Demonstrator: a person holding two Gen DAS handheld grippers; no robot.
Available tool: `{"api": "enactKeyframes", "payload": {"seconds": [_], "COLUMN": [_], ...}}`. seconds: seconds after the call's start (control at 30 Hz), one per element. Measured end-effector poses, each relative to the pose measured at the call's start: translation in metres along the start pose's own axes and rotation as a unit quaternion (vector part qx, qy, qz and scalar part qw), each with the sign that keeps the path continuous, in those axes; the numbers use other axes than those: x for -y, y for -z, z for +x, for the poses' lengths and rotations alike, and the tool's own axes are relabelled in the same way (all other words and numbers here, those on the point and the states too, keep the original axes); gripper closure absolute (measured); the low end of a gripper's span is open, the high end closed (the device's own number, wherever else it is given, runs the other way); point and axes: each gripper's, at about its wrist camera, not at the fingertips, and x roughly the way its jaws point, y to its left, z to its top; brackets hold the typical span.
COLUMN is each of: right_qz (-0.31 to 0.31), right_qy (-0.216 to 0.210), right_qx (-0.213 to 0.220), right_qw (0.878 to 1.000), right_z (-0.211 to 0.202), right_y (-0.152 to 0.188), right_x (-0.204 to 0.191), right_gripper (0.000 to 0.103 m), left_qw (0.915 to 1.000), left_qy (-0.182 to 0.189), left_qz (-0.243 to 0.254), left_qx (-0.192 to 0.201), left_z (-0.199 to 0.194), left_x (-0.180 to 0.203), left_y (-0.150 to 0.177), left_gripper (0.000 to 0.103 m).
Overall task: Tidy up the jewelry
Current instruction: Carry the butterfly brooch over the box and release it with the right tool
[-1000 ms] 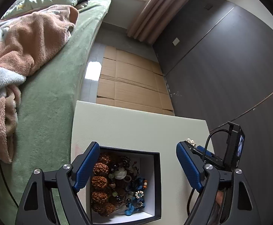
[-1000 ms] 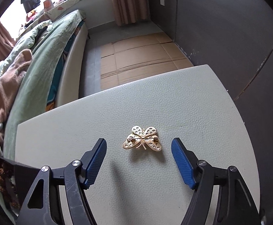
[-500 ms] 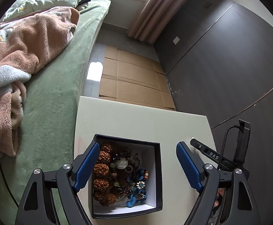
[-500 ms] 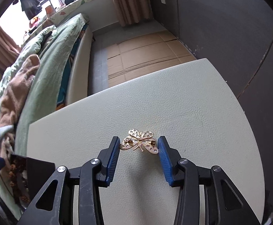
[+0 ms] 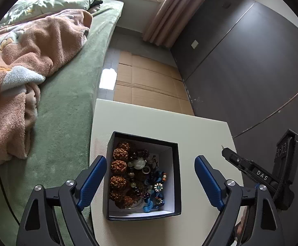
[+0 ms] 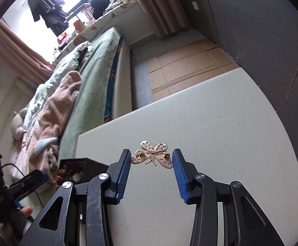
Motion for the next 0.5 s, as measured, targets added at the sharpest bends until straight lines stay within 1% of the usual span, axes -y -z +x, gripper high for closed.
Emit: {"api": "enactKeyframes", "payload": {"seconds": [0.07,0.27,0.5], "right_qz": [-0.01,-0.033,-0.049], "right_qy": [-0.017,-0.058,-0.097], "right_qx": [0.004,0.007,0.001], "right_qw": [1.0,0.998,0.994], "right_z": [-0.003,-0.005,0.004], "right_y": [0.003,0.016,0.028], "right_x": [-0.012,-0.042,-0.075], "right_gripper": [0.061,0.061,0.061], "left_qw": [1.0,0.9997,0.9995], "left_qy": [-0.001,-0.005,-0.01], "left_qz": [-0.004,-0.019,-0.025], "left_qx": [0.005,0.011,0.017], "left_z": [-0.003,-0.011,-0.018], "left_x": [-0.003,-0.013,-0.022], "left_y": [0.002,0.007,0.007], "left_gripper": [0.008,0.005,0.003]}}
